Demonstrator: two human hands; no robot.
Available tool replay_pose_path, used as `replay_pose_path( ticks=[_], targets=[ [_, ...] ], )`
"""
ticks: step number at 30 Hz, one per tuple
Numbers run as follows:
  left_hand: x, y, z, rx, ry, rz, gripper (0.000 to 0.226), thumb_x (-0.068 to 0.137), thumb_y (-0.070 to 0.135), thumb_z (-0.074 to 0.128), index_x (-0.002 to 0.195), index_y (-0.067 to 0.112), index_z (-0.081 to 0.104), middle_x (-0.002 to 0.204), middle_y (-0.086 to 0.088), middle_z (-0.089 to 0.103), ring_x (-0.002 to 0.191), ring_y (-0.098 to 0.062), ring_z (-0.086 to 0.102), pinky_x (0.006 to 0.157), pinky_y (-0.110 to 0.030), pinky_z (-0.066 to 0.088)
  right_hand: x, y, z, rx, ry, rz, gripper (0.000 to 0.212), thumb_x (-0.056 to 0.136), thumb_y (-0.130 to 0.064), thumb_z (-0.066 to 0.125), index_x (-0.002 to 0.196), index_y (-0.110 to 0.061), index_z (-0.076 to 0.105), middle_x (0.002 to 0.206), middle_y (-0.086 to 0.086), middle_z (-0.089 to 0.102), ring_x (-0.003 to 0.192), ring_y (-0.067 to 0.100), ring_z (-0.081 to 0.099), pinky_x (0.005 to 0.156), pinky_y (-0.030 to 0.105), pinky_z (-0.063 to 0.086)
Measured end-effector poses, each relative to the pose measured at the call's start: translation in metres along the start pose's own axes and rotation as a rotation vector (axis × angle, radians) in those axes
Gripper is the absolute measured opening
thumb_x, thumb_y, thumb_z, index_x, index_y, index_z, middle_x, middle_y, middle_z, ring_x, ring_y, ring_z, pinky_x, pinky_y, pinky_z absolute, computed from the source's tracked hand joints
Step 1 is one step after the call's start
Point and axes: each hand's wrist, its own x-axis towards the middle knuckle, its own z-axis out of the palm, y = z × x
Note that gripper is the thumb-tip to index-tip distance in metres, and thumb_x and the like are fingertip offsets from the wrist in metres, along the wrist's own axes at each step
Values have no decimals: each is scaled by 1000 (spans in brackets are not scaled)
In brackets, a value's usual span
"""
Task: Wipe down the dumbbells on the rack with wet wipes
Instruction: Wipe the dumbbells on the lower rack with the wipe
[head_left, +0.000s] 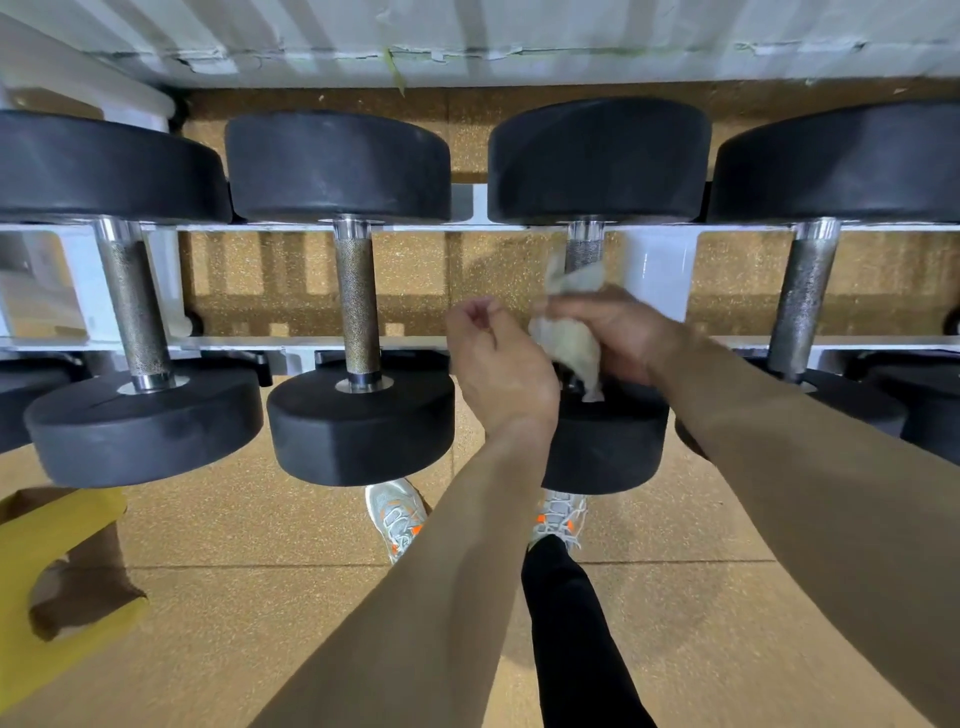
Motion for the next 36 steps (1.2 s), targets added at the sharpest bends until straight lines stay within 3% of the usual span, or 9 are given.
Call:
replay_pose_path(
  ticks=[5,10,12,16,21,25,30,32,36],
  targets=[
    [-2,3,1,38,37,6,8,103,26,45,101,24,53,100,4,61,92,-17,57,85,-35,44,-2,11,17,-560,413,40,49,74,-33,88,102,0,65,97,11,70,96,28,69,78,36,54],
    [0,1,3,49,62,-6,9,102,29,45,100,26,53,102,4,62,95,-19,57,85,-35,42,9,-18,34,-312,675,-104,30,80,-31,83,95,-13,63,90,-1,68,84,11,69,77,22,53],
    [1,-2,2,53,65,-3,10,101,31,45,101,26,54,103,3,62,99,-23,57,89,-40,45,12,-37,31,-112,580,-236,21,80,-24,85,84,-19,65,78,-10,68,64,-5,64,68,13,51],
    [-1,0,4,70,39,-37,11,102,31,44,104,26,54,102,4,61,96,-19,57,83,-35,40,8,-31,12,145,157,-177,20,83,-17,80,96,-4,71,76,3,71,69,17,69,66,28,56],
    [-3,5,2,84,40,-39,9,103,33,41,99,30,49,105,3,60,98,-21,57,83,-35,41,-12,-2,0,-73,-80,16,8,88,-10,73,93,-9,67,79,6,72,74,19,70,61,27,54],
    [-4,7,4,143,43,-19,11,103,33,40,101,27,50,108,0,62,102,-25,58,88,-39,45,-7,4,16,-381,323,16,29,75,-21,86,94,-10,67,84,1,73,80,16,70,65,26,53],
    [-2,2,5,155,42,15,13,102,38,39,103,30,49,110,-1,63,104,-25,58,94,-45,47,21,-33,41,-274,727,-85,23,80,-27,77,78,-17,56,75,-7,61,75,14,60,71,26,50],
    [-1,0,5,157,31,9,17,102,40,37,106,29,49,112,-2,63,105,-26,58,96,-47,46,22,-40,36,-125,629,-150,23,80,-25,80,73,-18,60,72,-7,63,66,12,60,69,27,52],
    [0,0,5,151,22,-1,22,100,44,34,108,29,49,113,-1,62,107,-27,57,98,-48,45,2,-9,4,71,-20,-92,13,82,-13,79,87,-10,67,75,7,68,68,22,65,64,32,55]
  ],
)
